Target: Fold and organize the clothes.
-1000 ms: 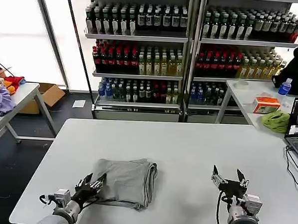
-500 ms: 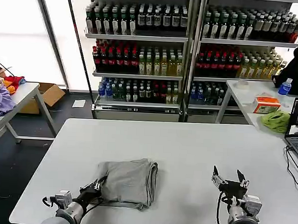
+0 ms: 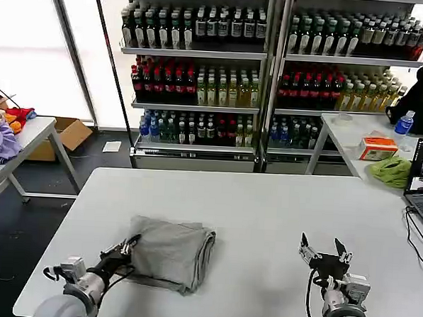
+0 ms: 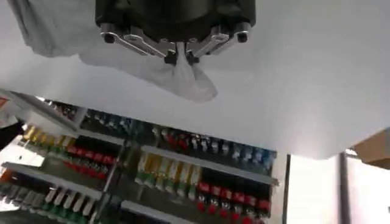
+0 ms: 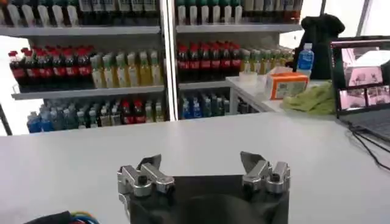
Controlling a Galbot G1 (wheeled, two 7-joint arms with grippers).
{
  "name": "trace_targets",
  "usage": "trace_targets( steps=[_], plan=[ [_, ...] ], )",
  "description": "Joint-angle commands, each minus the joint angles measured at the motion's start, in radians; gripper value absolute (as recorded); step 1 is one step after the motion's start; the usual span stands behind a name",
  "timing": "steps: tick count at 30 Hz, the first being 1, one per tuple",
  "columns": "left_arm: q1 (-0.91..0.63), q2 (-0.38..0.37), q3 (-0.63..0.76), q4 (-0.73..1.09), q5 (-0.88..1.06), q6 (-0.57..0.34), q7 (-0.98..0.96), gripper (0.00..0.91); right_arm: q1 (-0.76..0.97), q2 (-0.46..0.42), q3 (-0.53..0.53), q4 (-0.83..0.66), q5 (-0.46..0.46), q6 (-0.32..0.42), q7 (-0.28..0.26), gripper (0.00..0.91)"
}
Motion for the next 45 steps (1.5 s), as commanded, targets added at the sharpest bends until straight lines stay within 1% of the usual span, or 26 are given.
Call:
trace_targets(
  steps=[1,2,4,8,10,12,14,17,23,25,26,27,28,29,30,32,37,42,45],
  plan=[
    [-0.015,0.214,-0.311,0.076,-0.211,0.035,0.012,0.0,0.009,-0.003,-0.007,-0.001,0.002,-0.002,0.002,0.907],
    [-0.016,0.223,-0.328,0.087,-0.222,0.038,0.018,0.0,0.01,-0.004,-0.009,0.0,0.002,-0.002,0.002,0.907],
    [-0.015,0.274,-0.388,0.121,-0.263,0.056,0.047,0.0,0.01,-0.003,-0.013,-0.001,0.002,-0.001,0.002,0.907],
    [-0.018,0.349,-0.442,0.18,-0.291,0.069,0.066,0.0,0.005,0.0,-0.017,0.0,0.001,0.002,0.003,0.907],
    [-0.017,0.366,-0.451,0.178,-0.3,0.076,0.068,0.0,0.002,0.001,-0.016,0.002,0.001,0.003,0.003,0.907],
    [-0.015,0.365,-0.447,0.149,-0.299,0.083,0.066,0.0,-0.002,0.003,-0.014,0.001,0.001,0.005,0.004,0.907],
    [-0.014,0.348,-0.43,0.122,-0.287,0.087,0.063,0.0,-0.005,0.006,-0.011,0.0,0.0,0.007,0.005,0.907],
    [-0.017,0.308,-0.367,0.052,-0.234,0.089,0.058,0.0,-0.01,0.009,-0.003,-0.001,-0.001,0.007,0.007,0.907],
    [-0.019,0.234,-0.21,-0.109,-0.165,0.118,-0.005,0.0,-0.025,0.02,0.02,0.0,-0.004,0.006,0.006,0.907],
    [-0.02,0.185,-0.101,-0.166,-0.137,0.136,-0.07,0.0,-0.027,0.034,0.027,-0.002,-0.011,0.005,0.007,0.907],
    [-0.02,0.174,-0.08,-0.174,-0.125,0.136,-0.076,0.0,-0.028,0.039,0.029,-0.002,-0.014,0.004,0.007,0.907],
    [-0.02,0.151,0.006,-0.197,-0.071,0.135,-0.085,0.0,-0.031,0.05,0.031,-0.002,-0.022,0.002,0.006,0.907],
    [-0.024,0.139,0.055,-0.209,-0.061,0.135,-0.095,0.0,-0.032,0.058,0.033,-0.001,-0.027,0.0,0.006,0.907],
    [-0.028,0.13,0.073,-0.213,-0.051,0.136,-0.104,0.0,-0.033,0.068,0.038,0.0,-0.033,-0.003,0.005,0.907],
    [-0.046,0.121,0.146,-0.22,-0.045,0.136,-0.13,0.0,-0.033,0.071,0.039,0.0,-0.036,-0.005,0.005,0.907],
    [-0.072,0.103,0.228,-0.223,-0.031,0.136,-0.161,0.0,-0.033,0.092,0.048,0.001,-0.051,-0.01,0.003,0.907],
    [-0.202,0.014,0.435,-0.181,-0.013,0.136,-0.229,0.0,-0.045,0.139,0.057,-0.002,-0.106,-0.019,0.0,0.907],
    [-0.333,-0.097,0.541,-0.085,-0.008,0.136,-0.257,0.0,-0.067,0.169,0.058,-0.002,-0.148,-0.021,-0.002,0.907],
    [-0.42,-0.155,0.577,-0.036,-0.085,0.136,-0.3,0.0,-0.079,0.172,0.06,0.004,-0.159,-0.025,-0.003,0.907]
  ],
)
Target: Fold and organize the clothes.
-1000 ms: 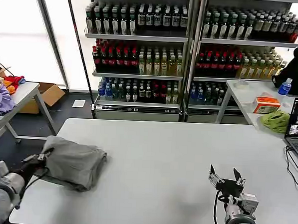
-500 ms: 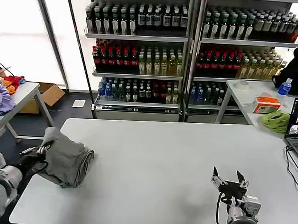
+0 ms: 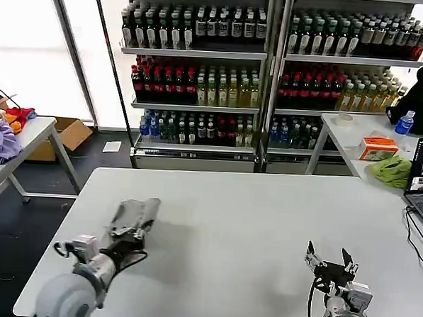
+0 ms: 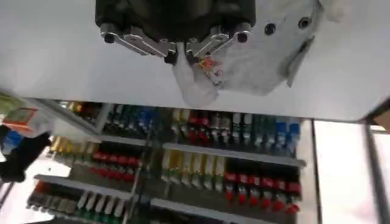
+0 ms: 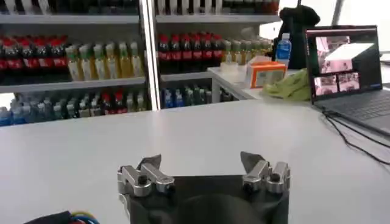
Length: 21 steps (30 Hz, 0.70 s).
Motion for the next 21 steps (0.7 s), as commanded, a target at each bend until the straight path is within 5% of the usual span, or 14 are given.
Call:
trace_targets(
  steps=[1,7,8,9,21],
  plan=[
    [-0.297,-0.235,0.362,0.108,-0.047,0.007,-0.138,0.0,-0.027,0.052,0.01,0.011,-0.069,-0.009,0.001,0.907],
    [-0.319,-0.37,0.475,0.259,-0.047,-0.046,-0.116,0.0,-0.031,0.049,0.013,0.027,-0.079,-0.023,0.001,0.907],
    [-0.328,-0.399,0.476,0.305,0.016,-0.059,-0.094,0.292,-0.031,0.049,0.013,0.027,-0.079,-0.023,0.001,0.907],
    [-0.337,-0.422,0.476,0.36,0.047,-0.076,-0.078,0.907,-0.033,0.048,0.012,0.031,-0.082,-0.024,-0.001,0.907],
    [-0.343,-0.533,0.504,0.349,-0.108,-0.133,-0.008,0.907,-0.001,0.039,-0.023,-0.001,-0.055,-0.025,-0.011,0.907]
  ],
)
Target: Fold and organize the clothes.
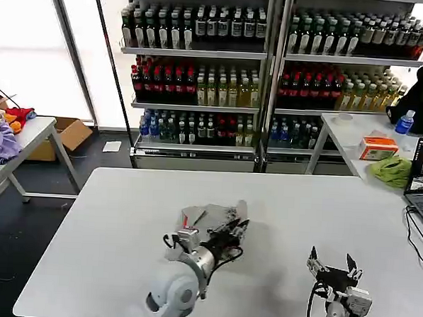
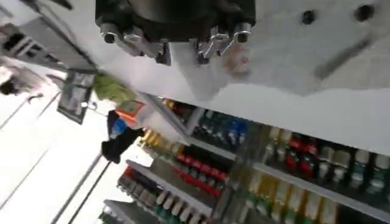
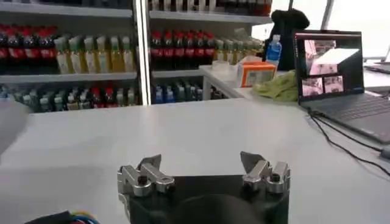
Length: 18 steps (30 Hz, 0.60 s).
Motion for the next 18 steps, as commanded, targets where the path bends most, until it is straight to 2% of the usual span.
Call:
trace_targets(
  steps=[1,3,4,6,8,13,18],
  plan=[
    [-0.06,-0.173,0.09,0.073,-0.088,-0.062,0.01,0.907,0.026,-0.003,-0.035,-0.019,0.043,-0.007,-0.005,0.907],
    [-0.065,-0.163,0.076,0.06,-0.077,-0.058,-0.01,0.907,0.038,-0.012,-0.046,-0.019,0.11,-0.014,-0.002,0.907],
    [-0.07,-0.147,0.059,0.057,-0.043,-0.06,-0.016,0.907,0.049,-0.018,-0.056,-0.018,0.17,-0.03,0.006,0.907],
    [-0.07,-0.111,0.025,0.054,0.013,-0.06,-0.02,0.907,0.065,-0.027,-0.073,-0.02,0.234,-0.038,0.011,0.907],
    [-0.059,-0.031,-0.028,0.037,0.062,-0.044,-0.018,0.907,0.093,-0.041,-0.103,-0.031,0.284,-0.058,0.023,0.907],
    [0.007,0.112,-0.148,-0.033,0.122,-0.008,-0.018,0.907,0.191,-0.068,-0.196,-0.068,0.367,-0.087,0.053,0.907],
    [0.101,0.18,-0.223,-0.108,0.179,0.011,-0.021,0.907,0.288,-0.079,-0.277,-0.114,0.376,-0.099,0.088,0.907]
  ],
)
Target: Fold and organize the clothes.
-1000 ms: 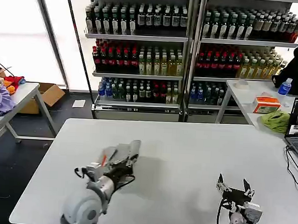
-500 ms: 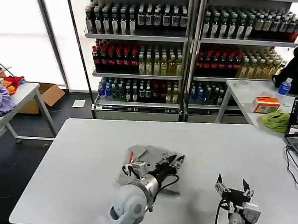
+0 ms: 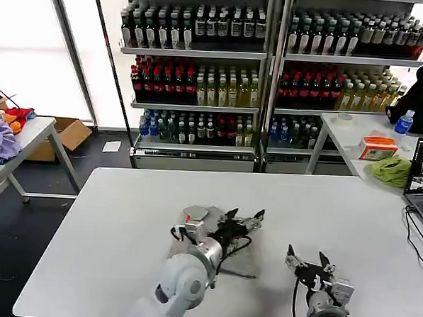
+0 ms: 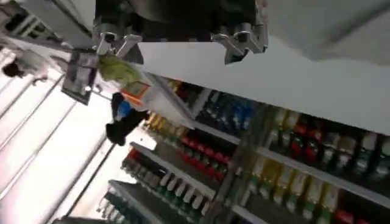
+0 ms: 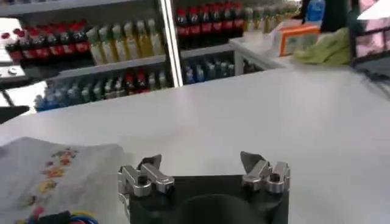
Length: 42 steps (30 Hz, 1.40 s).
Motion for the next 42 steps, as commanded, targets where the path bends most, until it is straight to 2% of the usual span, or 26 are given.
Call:
trace_targets(
  steps=[1,6,12,14,19,28,30,31,32,33,42],
  plan=[
    [0.135,0.186,-0.179,-0.125,0.165,0.028,-0.004,0.907,0.186,-0.026,-0.162,-0.067,0.149,-0.043,0.059,0.907],
    [0.194,0.2,-0.2,-0.161,0.311,0.029,0.028,0.907,0.246,-0.015,-0.21,-0.118,0.178,-0.061,0.098,0.907],
    [0.216,0.21,-0.234,-0.184,0.309,0.036,0.024,0.907,0.283,-0.004,-0.245,-0.163,0.231,-0.064,0.122,0.907],
    [0.224,0.214,-0.243,-0.186,0.309,0.037,0.023,0.907,0.291,-0.001,-0.257,-0.176,0.237,-0.064,0.126,0.877],
    [0.23,0.215,-0.258,-0.18,0.302,0.036,0.019,0.907,0.304,0.01,-0.286,-0.212,0.235,-0.064,0.14,0.685],
    [0.231,0.208,-0.263,-0.174,0.288,0.039,0.013,0.907,0.295,0.029,-0.301,-0.247,0.231,-0.064,0.148,0.665],
    [0.231,0.207,-0.265,-0.174,0.287,0.04,0.013,0.907,0.291,0.031,-0.3,-0.248,0.231,-0.064,0.145,0.514],
    [0.231,0.208,-0.265,-0.174,0.287,0.041,0.012,0.907,0.289,0.032,-0.3,-0.248,0.231,-0.064,0.144,0.242],
    [0.231,0.208,-0.266,-0.175,0.284,0.042,0.011,0.907,0.287,0.03,-0.299,-0.246,0.23,-0.064,0.141,0.071],
    [0.231,0.208,-0.267,-0.176,0.284,0.042,0.011,0.907,0.285,0.027,-0.298,-0.242,0.228,-0.064,0.14,0.0],
    [0.237,0.2,-0.27,-0.184,0.284,0.042,0.006,0.907,0.262,-0.046,-0.28,-0.172,0.164,-0.063,0.127,0.0]
  ],
)
